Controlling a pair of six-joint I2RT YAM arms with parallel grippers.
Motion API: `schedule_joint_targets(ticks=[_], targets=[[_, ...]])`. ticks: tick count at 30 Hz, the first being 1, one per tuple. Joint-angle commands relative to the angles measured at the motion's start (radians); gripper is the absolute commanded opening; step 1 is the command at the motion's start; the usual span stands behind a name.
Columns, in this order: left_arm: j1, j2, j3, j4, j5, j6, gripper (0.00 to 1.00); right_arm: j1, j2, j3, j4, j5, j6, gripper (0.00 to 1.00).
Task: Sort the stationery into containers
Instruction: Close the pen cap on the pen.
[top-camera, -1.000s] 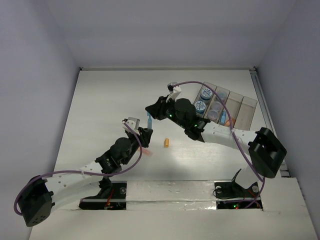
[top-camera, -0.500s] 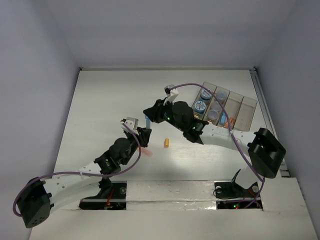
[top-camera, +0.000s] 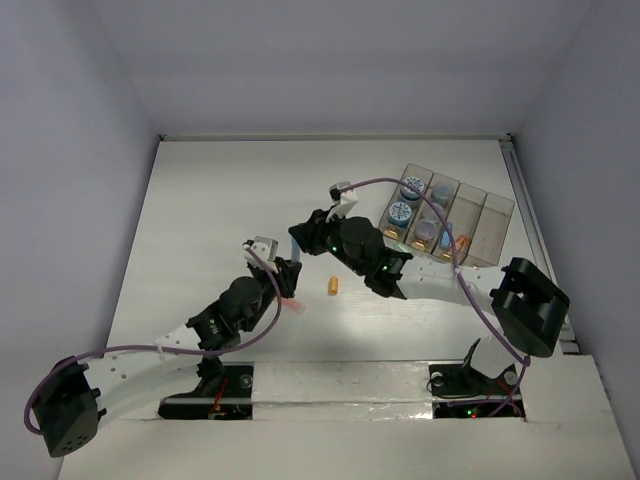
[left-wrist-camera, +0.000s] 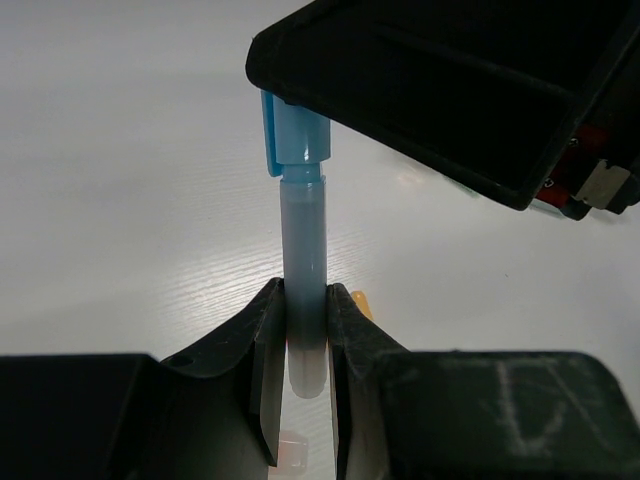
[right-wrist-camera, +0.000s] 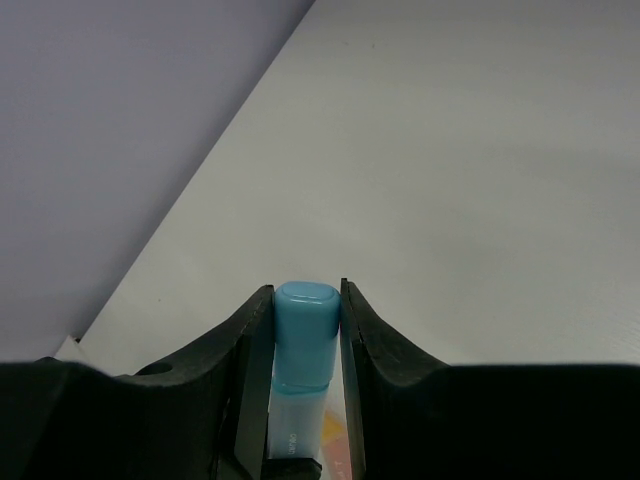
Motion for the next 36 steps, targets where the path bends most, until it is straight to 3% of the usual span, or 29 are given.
schedule_joint_targets(ticks=[1,11,14,19,31,36], targets=[[0.007,-0.022,0.048,0.068,-0.048,-0.005,0.0,0.026,-0.013,-0.025,0.016,0.04,-0.002,0.0],[0.007,-0.013,0.068,0.064,-0.06,-0.022,0.0,0.116,0.017,-0.1,0.117,0.086,0.073,0.0],[0.007,-0.038,0.074,0.062,-0.055,-0.021,0.0,0.116,0.006,-0.172,0.235,0.052,0.101,0.0],[0.007,-0.088,0.086,0.061,-0.028,-0.009,0.0,0.116,-0.022,-0.178,0.231,0.006,0.08,0.0],[0.007,-0.154,0.136,-0.018,0.029,-0.021,0.0,0.116,-0.089,-0.149,0.088,-0.164,-0.031,0.0],[0.007,-0.147,0.144,-0.035,0.041,-0.025,0.0,0.116,-0.137,-0.116,-0.082,-0.134,-0.084,0.0]])
